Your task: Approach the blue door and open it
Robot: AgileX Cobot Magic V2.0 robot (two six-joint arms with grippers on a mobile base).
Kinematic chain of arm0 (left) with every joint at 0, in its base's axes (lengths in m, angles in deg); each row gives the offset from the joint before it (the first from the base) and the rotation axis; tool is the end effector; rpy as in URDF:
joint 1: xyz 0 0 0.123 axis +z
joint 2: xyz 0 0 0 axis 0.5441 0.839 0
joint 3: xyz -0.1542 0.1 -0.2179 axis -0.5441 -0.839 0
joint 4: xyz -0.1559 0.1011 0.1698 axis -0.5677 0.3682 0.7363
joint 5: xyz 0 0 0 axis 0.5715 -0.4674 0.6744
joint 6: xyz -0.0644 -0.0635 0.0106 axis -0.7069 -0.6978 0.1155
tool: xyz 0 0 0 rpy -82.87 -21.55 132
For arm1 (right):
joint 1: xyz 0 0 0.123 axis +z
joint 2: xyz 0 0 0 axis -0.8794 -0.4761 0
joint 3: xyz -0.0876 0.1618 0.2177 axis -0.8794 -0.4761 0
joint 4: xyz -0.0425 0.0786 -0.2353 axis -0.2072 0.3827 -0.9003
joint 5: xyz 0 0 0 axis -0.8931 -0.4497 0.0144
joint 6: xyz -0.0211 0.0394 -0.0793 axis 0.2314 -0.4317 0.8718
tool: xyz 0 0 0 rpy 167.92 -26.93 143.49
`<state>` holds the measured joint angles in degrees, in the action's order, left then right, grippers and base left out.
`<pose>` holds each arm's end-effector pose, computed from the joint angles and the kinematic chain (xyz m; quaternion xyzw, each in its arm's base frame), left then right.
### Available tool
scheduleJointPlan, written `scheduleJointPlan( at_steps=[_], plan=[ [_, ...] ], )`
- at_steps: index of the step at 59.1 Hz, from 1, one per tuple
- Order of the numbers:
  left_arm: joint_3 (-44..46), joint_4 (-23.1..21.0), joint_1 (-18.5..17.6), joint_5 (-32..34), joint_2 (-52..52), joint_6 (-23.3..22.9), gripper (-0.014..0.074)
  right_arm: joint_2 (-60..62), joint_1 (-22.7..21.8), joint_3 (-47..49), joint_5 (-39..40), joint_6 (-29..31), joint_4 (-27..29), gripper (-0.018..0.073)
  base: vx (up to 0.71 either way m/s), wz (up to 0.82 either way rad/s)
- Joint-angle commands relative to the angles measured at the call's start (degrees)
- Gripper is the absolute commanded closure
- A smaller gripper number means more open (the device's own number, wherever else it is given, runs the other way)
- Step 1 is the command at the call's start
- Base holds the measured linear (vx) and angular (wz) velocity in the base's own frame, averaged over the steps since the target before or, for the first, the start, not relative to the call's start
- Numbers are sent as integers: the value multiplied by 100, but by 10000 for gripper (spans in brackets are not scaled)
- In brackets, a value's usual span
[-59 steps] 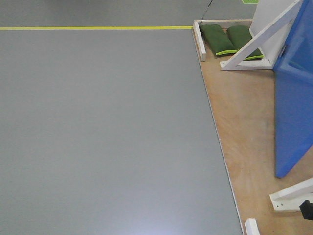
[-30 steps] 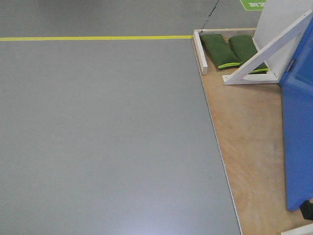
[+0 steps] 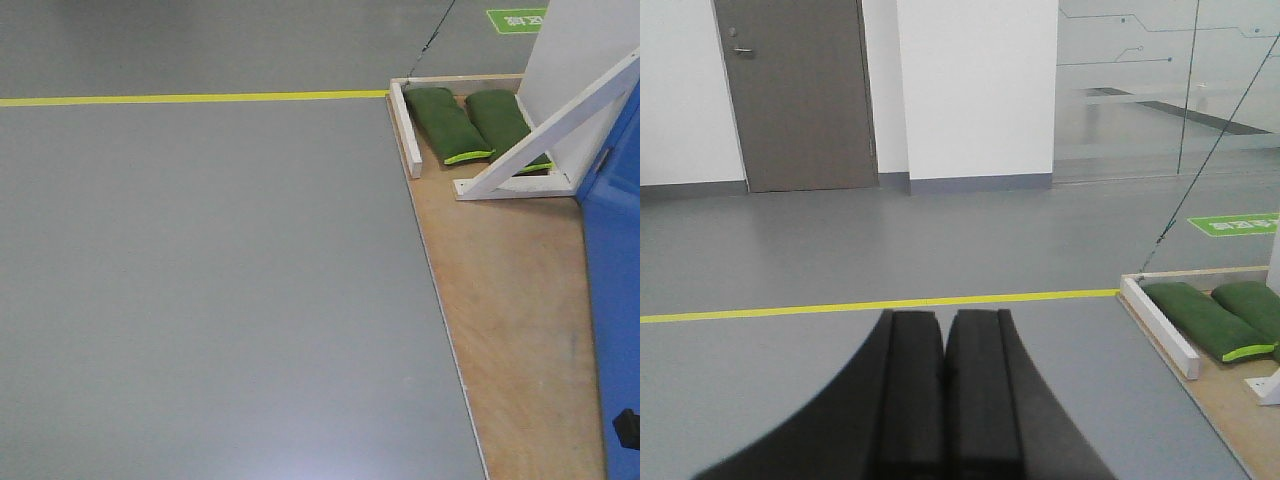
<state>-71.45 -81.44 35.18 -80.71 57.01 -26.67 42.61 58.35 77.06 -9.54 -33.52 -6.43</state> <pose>0.0567 0.0026 0.1986 0.0016 0.7061 0.0324 0.7074 0.0555 -0.0047 0.1829 0.0605 0.7589 0.0034 0.6484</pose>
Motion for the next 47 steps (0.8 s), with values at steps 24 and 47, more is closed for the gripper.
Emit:
scheduleJointPlan(
  at_steps=[24, 47],
  plan=[
    [171, -10, -46, 462, -90, -37, 524, 92, -29, 3, 480, 8, -21, 561, 18, 0],
    [171, -10, -46, 462, -80, -37, 524, 85, -29, 3, 480, 8, -21, 561, 9, 0]
  ],
)
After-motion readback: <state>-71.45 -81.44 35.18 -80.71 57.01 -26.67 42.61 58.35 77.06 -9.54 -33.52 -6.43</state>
